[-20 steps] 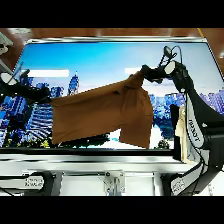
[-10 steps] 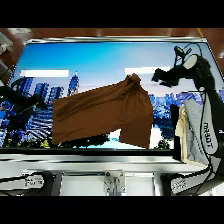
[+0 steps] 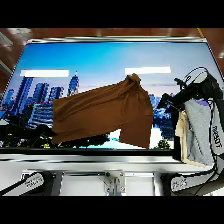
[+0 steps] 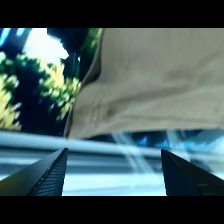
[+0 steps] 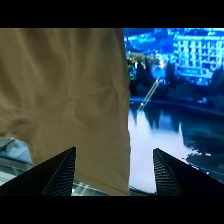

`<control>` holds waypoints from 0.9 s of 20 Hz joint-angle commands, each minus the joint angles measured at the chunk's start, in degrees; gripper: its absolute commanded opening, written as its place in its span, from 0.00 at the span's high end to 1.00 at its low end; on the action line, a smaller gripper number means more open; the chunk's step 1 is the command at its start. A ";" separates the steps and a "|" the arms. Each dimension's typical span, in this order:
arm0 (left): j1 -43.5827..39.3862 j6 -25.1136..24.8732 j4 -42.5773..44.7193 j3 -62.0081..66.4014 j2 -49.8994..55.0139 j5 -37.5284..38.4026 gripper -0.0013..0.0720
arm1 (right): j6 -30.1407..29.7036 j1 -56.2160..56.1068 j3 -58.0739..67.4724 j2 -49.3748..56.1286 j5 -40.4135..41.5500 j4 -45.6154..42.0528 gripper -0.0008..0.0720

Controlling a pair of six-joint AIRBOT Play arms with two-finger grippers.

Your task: Fold the shirts.

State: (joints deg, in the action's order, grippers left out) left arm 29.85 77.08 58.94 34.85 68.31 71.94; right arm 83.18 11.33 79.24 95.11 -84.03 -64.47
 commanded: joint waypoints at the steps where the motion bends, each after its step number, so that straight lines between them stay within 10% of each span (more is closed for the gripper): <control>1: 0.76 -2.49 -4.57 -4.46 -0.70 -6.67 0.04 | -0.87 -0.92 -3.37 -0.04 4.09 1.53 0.16; 9: -4.46 -1.86 -5.27 -4.46 3.21 -11.13 0.10 | 0.48 -1.20 -3.37 -0.04 6.21 1.42 0.16; 12: -8.44 -1.84 -10.62 -4.46 4.74 -15.45 0.63 | 1.68 -1.20 -3.37 -0.04 6.03 1.31 0.16; 18: -10.95 -2.05 -15.45 -4.44 5.05 -16.68 0.93 | 1.97 -1.11 -3.37 -0.04 5.03 -1.75 0.16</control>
State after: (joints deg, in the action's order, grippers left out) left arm 19.84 75.20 45.74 30.39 73.12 55.05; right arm 84.86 10.15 75.90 95.09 -78.24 -64.20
